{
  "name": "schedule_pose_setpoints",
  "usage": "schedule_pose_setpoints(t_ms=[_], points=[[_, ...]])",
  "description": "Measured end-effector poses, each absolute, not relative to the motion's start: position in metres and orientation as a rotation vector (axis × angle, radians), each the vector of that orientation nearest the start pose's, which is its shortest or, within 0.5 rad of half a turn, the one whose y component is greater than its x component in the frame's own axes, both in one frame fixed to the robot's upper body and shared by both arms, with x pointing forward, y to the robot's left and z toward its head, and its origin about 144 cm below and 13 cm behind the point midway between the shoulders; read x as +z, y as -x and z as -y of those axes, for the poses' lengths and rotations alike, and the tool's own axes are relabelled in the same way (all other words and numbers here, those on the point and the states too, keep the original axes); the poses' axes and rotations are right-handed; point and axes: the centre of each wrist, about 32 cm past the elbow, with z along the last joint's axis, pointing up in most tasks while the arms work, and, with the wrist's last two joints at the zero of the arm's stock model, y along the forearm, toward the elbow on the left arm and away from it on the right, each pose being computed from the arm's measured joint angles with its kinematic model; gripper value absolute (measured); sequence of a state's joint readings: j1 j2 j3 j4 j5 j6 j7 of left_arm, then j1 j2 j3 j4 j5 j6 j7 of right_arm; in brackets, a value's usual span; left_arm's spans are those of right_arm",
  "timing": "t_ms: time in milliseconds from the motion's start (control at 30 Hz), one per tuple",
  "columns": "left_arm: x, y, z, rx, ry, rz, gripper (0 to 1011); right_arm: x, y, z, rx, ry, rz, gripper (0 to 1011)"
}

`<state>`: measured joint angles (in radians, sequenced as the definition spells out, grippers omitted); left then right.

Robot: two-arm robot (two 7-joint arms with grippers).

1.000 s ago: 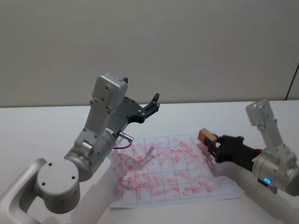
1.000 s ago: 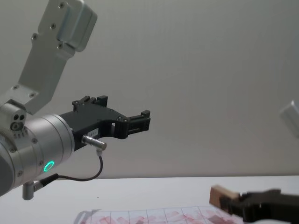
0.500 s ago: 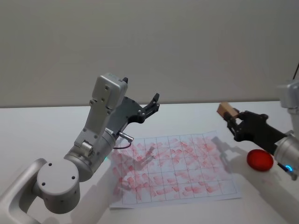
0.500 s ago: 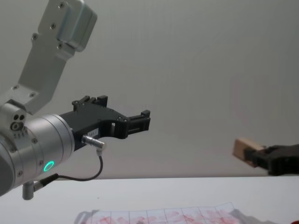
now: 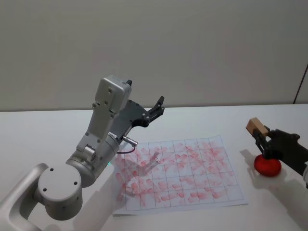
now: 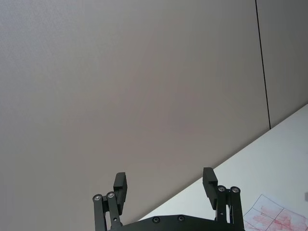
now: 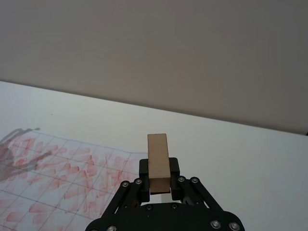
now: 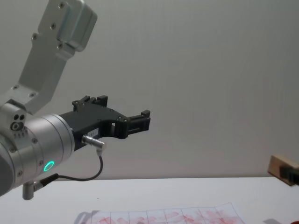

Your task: Use the one hand to pick up the stamp and affix it onto the A4 paper.

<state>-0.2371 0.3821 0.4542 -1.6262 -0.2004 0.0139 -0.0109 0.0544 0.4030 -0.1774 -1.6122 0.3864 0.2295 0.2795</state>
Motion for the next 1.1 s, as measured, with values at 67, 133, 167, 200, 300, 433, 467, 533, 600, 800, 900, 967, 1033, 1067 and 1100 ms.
schedule_pose_setpoints(t_ms=[67,133,167,200,300,433,467,533,600,800,900,967,1033,1067,1100], points=[[1.204,-0.492,-0.198,1.124,-0.061,0.268,1001,1.169,-0.467,0.288,-1.113,0.168,-0.157,216],[1.204,-0.492,-0.198,1.124,-0.061,0.268,1001,1.167,-0.465,0.29,-1.118,0.176,-0.169,216],[1.204,-0.492,-0.198,1.124,-0.061,0.268,1001,1.166,-0.464,0.29,-1.119,0.179,-0.172,216],[1.204,-0.492,-0.198,1.124,-0.061,0.268,1001,1.165,-0.464,0.291,-1.121,0.181,-0.174,216],[1.204,-0.492,-0.198,1.124,-0.061,0.268,1001,1.162,-0.462,0.293,-1.127,0.194,-0.186,216],[1.204,-0.492,-0.198,1.124,-0.061,0.268,1001,1.158,-0.461,0.296,-1.136,0.207,-0.197,214],[1.204,-0.492,-0.198,1.124,-0.061,0.268,1001,1.157,-0.46,0.296,-1.141,0.211,-0.2,216],[1.204,-0.492,-0.198,1.124,-0.061,0.268,1001,1.155,-0.46,0.297,-1.146,0.217,-0.203,214],[1.204,-0.492,-0.198,1.124,-0.061,0.268,1001,1.154,-0.459,0.298,-1.153,0.224,-0.207,216],[1.204,-0.492,-0.198,1.124,-0.061,0.268,1001,1.149,-0.457,0.301,-1.165,0.244,-0.221,214],[1.204,-0.492,-0.198,1.124,-0.061,0.268,1001,1.147,-0.456,0.302,-1.167,0.253,-0.229,214],[1.204,-0.492,-0.198,1.124,-0.061,0.268,1001,1.145,-0.456,0.302,-1.168,0.259,-0.234,216],[1.204,-0.492,-0.198,1.124,-0.061,0.268,1001,1.144,-0.455,0.303,-1.168,0.264,-0.239,216],[1.204,-0.492,-0.198,1.124,-0.061,0.268,1002,1.144,-0.455,0.303,-1.168,0.266,-0.24,216],[1.204,-0.492,-0.198,1.124,-0.061,0.268,1001,1.143,-0.455,0.303,-1.168,0.27,-0.243,216]])
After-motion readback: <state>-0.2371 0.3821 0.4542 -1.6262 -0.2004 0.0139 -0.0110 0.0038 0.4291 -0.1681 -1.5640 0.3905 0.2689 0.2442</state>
